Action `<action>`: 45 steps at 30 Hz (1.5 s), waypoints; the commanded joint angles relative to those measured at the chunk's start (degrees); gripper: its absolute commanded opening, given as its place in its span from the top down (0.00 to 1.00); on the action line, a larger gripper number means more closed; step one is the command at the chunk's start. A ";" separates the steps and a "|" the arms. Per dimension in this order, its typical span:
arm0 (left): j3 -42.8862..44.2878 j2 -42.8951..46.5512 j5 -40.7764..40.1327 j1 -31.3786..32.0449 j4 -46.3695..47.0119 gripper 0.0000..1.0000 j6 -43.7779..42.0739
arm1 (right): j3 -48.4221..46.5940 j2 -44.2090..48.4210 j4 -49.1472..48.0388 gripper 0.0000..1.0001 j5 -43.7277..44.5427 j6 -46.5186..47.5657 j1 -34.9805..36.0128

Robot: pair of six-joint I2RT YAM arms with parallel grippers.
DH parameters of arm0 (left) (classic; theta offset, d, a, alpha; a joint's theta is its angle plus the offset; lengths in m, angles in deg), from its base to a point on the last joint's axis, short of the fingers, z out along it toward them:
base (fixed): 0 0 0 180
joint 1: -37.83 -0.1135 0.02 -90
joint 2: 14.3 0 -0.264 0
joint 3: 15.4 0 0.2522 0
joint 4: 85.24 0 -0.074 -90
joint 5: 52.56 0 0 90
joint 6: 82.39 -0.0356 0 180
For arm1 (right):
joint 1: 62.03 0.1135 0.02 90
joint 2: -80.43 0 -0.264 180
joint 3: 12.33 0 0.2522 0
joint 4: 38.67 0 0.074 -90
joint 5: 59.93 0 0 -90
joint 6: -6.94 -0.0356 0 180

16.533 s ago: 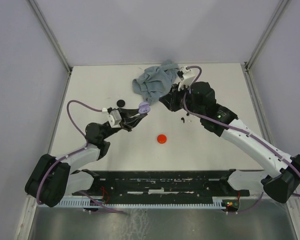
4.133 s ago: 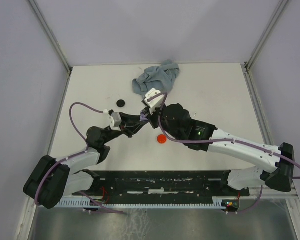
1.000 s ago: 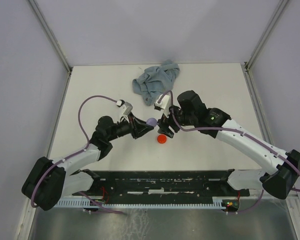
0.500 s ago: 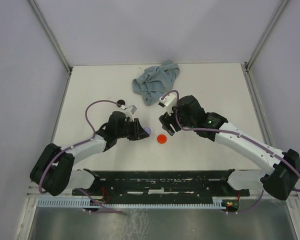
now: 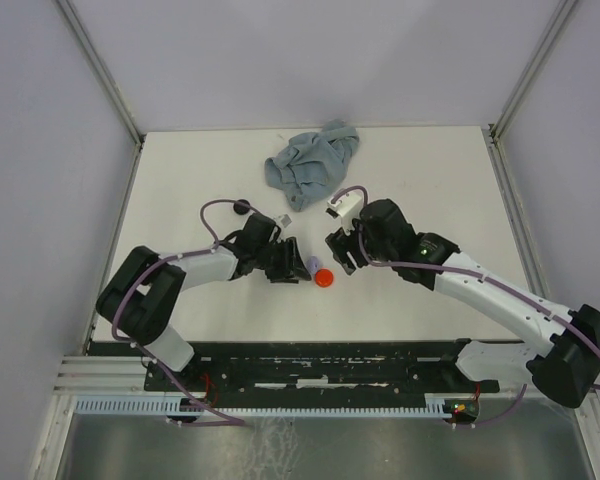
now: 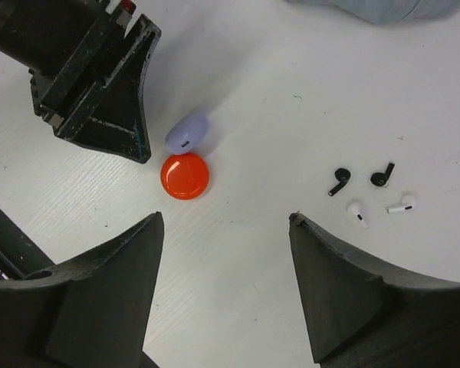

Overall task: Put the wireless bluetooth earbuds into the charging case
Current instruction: Place the charging case at the center of the board, then pick up the charging case at the center of the board.

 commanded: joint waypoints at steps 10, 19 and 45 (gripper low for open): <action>10.18 5.04 -19.49 -0.90 -20.86 0.24 1.41 | -1.46 2.63 1.03 0.23 5.70 0.86 -0.65; 19.32 1.97 -32.93 -6.95 -34.29 0.01 -4.94 | -2.95 0.39 1.72 0.23 6.19 1.16 -1.45; 39.86 -21.37 -46.76 -12.93 -40.27 0.19 16.67 | -3.16 -3.08 0.96 0.22 8.04 3.52 -3.34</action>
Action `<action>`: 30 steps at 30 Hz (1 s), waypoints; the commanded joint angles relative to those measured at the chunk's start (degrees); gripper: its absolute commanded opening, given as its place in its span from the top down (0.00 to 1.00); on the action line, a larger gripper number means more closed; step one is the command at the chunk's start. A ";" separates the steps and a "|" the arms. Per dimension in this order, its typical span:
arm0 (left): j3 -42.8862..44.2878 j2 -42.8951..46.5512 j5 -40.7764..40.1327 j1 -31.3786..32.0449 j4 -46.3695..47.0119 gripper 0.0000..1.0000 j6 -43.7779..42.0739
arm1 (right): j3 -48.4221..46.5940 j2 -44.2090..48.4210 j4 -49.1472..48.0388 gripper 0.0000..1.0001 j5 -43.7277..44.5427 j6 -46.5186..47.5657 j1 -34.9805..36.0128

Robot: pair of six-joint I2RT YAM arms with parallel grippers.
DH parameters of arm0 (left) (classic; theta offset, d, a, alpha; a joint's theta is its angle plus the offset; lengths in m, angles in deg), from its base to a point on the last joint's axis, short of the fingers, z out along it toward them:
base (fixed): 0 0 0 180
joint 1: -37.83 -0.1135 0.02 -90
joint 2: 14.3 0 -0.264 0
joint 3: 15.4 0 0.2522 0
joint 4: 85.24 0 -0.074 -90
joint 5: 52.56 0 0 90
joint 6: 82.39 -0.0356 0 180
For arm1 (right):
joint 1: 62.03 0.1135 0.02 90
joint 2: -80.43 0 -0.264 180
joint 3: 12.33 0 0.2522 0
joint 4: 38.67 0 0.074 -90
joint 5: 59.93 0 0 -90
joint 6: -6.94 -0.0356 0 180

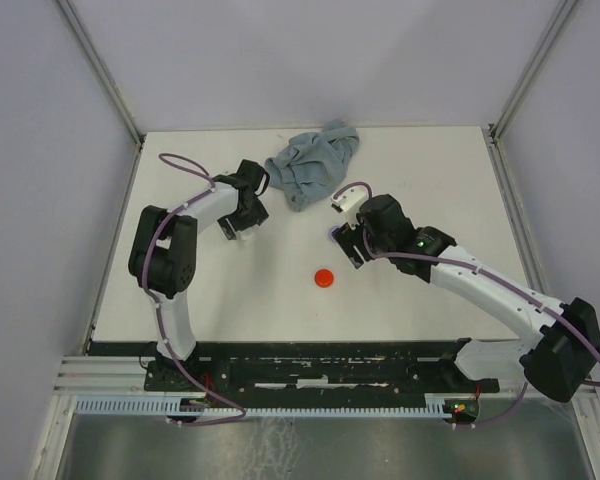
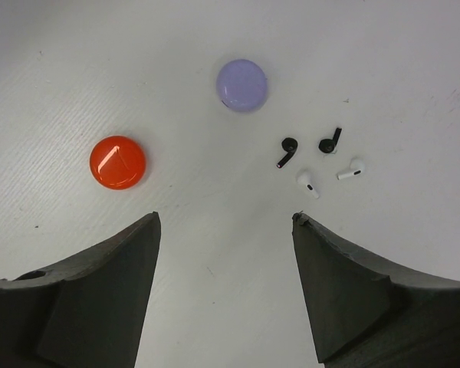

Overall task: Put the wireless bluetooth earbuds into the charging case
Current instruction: Pick up the charging case at the center of the board.

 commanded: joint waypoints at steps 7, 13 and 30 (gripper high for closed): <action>2.75 -2.59 -1.79 -0.50 -1.11 0.30 3.55 | -3.16 -2.10 -1.47 0.22 0.30 1.18 -0.75; 0.38 0.36 -2.52 -0.41 -0.97 0.43 -1.04 | -3.38 -2.49 -1.71 0.22 0.04 1.17 -0.86; -15.01 16.37 9.48 9.44 19.01 0.47 -35.13 | -2.83 -1.23 1.83 0.23 -9.75 -4.73 -6.53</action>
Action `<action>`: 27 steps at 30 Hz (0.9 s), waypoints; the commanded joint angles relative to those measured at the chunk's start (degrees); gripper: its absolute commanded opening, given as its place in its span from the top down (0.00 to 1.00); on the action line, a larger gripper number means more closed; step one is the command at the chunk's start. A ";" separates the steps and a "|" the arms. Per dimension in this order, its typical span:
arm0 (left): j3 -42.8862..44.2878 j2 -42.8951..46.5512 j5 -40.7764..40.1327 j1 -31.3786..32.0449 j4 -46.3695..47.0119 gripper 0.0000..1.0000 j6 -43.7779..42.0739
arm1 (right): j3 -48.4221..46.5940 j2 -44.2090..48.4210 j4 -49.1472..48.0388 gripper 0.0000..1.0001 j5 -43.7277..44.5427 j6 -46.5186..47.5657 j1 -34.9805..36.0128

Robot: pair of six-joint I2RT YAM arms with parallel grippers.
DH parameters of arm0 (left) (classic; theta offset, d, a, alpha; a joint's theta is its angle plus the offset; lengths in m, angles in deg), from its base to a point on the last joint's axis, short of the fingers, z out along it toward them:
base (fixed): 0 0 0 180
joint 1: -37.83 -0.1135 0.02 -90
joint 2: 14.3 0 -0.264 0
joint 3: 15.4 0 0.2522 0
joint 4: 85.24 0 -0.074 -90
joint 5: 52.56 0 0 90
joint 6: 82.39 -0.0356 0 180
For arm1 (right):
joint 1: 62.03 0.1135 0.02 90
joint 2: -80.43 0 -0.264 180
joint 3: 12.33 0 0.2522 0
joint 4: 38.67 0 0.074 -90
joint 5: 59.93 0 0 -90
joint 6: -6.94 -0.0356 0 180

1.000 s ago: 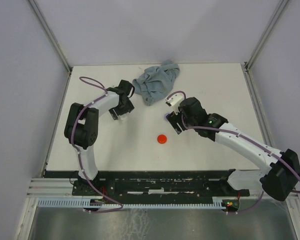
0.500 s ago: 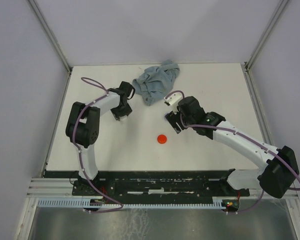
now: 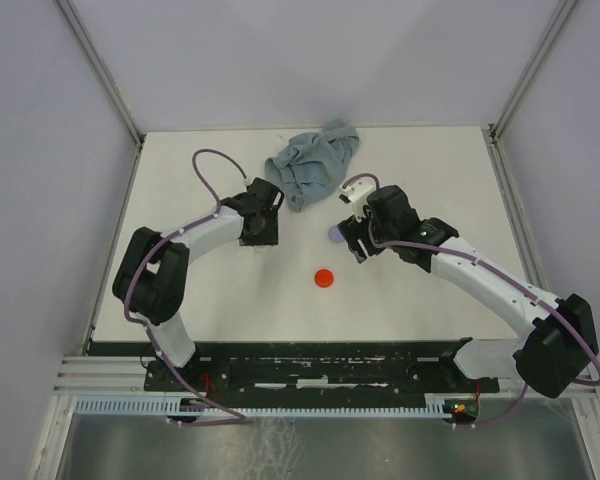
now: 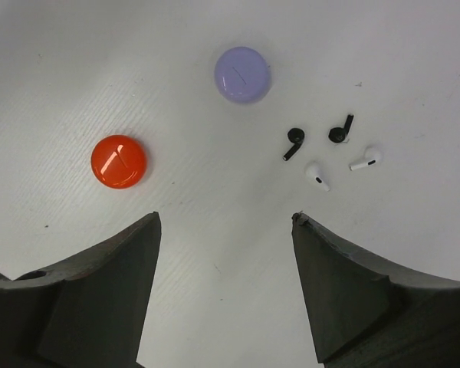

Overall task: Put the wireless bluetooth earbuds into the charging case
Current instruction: Pick up the charging case at the center of the board.

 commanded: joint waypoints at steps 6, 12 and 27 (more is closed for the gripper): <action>-8.53 12.61 3.60 7.19 19.30 0.44 -23.26 | -4.54 -0.87 3.38 0.24 -12.95 -8.79 -5.78; -16.16 20.00 6.55 10.15 30.72 0.43 -32.35 | -8.75 -3.45 5.31 0.25 -20.85 -13.65 -8.38; -28.47 33.21 20.15 14.89 50.98 0.55 -58.42 | -20.83 -10.72 7.98 0.34 -34.96 -22.39 -8.38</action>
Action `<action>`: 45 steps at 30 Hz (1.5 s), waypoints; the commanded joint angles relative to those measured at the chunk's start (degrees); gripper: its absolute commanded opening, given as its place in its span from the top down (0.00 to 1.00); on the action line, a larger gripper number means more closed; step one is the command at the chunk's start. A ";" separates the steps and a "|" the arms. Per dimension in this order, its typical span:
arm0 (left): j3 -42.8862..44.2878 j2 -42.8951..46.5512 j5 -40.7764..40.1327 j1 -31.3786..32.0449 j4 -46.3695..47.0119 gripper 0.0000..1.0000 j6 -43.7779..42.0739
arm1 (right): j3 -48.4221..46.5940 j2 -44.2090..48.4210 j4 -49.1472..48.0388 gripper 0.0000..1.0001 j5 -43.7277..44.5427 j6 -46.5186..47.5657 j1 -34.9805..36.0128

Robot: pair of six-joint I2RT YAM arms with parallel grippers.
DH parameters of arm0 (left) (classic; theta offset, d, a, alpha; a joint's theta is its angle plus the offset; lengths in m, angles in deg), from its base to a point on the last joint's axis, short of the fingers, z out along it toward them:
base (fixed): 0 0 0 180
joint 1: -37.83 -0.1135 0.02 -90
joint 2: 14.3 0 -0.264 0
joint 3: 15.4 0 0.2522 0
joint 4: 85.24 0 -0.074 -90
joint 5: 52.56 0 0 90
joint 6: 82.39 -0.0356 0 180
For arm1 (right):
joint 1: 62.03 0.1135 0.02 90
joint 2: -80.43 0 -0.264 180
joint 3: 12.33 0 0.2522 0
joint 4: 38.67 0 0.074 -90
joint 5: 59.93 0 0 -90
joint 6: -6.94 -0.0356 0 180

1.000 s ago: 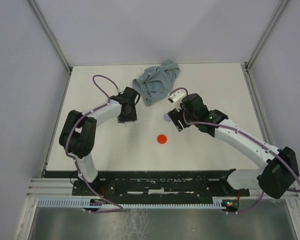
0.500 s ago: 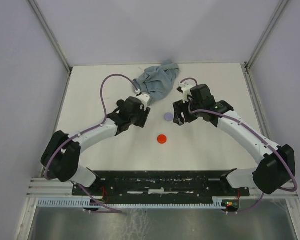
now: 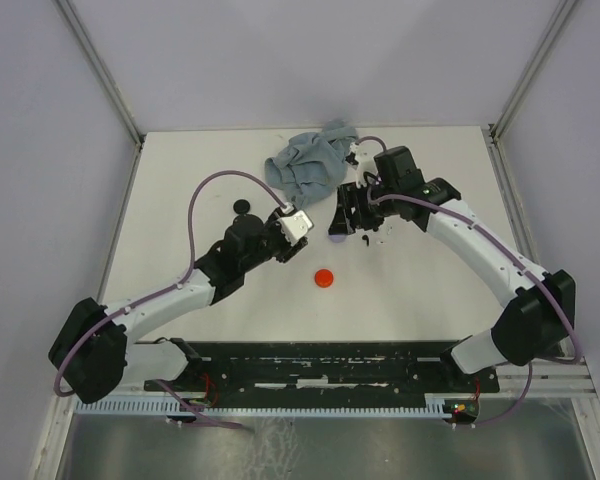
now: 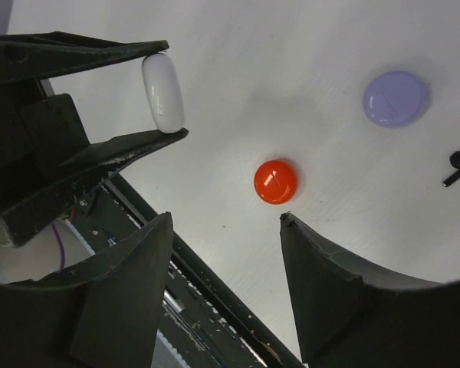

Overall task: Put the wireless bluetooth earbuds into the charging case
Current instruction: Pick up the charging case at the center of the board.

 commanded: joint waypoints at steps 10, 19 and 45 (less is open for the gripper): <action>0.33 4.55 8.44 3.98 4.32 0.59 -19.69 | -10.25 -4.66 -0.34 0.37 -9.53 -5.87 3.73; 1.55 6.24 9.58 5.76 2.69 0.58 -20.40 | -12.65 -7.62 0.51 0.48 -12.38 -5.88 4.20; -0.59 10.08 7.02 5.91 2.26 0.27 -12.96 | -14.06 -6.07 2.26 0.90 -14.88 -0.38 2.86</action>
